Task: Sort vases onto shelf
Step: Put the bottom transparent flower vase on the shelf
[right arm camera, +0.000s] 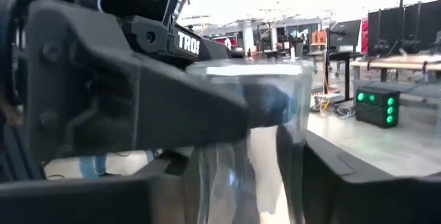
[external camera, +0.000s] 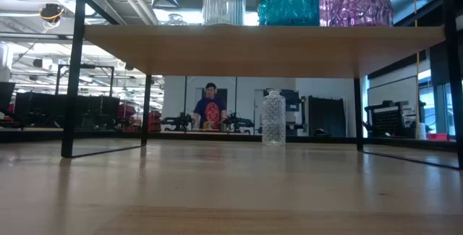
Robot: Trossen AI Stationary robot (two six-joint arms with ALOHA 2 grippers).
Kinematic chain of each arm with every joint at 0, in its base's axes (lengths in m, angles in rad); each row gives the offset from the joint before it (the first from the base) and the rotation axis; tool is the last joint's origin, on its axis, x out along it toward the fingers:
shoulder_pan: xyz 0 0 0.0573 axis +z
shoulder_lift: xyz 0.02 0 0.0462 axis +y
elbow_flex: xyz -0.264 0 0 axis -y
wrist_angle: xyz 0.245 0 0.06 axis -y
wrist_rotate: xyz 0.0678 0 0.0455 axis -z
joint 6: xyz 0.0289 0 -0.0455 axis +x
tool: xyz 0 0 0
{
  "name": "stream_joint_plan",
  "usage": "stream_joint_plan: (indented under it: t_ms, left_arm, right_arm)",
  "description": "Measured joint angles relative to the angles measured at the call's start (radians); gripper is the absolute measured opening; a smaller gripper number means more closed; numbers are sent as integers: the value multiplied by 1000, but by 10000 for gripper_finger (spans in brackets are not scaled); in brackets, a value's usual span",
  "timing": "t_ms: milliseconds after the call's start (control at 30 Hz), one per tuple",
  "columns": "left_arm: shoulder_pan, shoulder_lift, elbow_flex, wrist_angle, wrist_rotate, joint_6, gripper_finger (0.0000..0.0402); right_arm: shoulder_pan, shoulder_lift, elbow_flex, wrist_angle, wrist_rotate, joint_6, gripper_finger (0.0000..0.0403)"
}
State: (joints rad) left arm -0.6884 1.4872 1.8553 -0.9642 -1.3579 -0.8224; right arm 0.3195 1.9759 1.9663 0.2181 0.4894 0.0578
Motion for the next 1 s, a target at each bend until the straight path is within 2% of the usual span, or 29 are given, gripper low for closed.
stream_joint_plan:
  t_ms: [133,233,433,567,633,767,833,1000]
  left_arm:
    - [0,-1,0,-3,-1,47,190]
    - [0,-2,0,-5,-5,72,190]
    - [-20,-2,0,-8,-7,131,190]
    - [-59,-2,0,-28,-37,125,190]
    - [-87,-2,0,-79,-66,70,190]
    - [-144,-2,-15,-289,-98,-219,190]
    - [-160,-5,-69,-362,-124,-353,190]
    - [-175,0,-265,-352,-188,-504,190]
  right_arm:
    - [2,0,0,-7,15,16,240]
    - [3,0,0,-8,36,16,264]
    - [8,-8,0,-31,117,-7,262]
    - [27,-60,1,-164,207,-9,248]
    - [45,-89,3,-247,298,-9,240]
    - [94,-142,3,-386,456,-10,223]
    - [122,-169,3,-429,532,-10,214]
    - [186,-222,3,-500,656,-11,193]
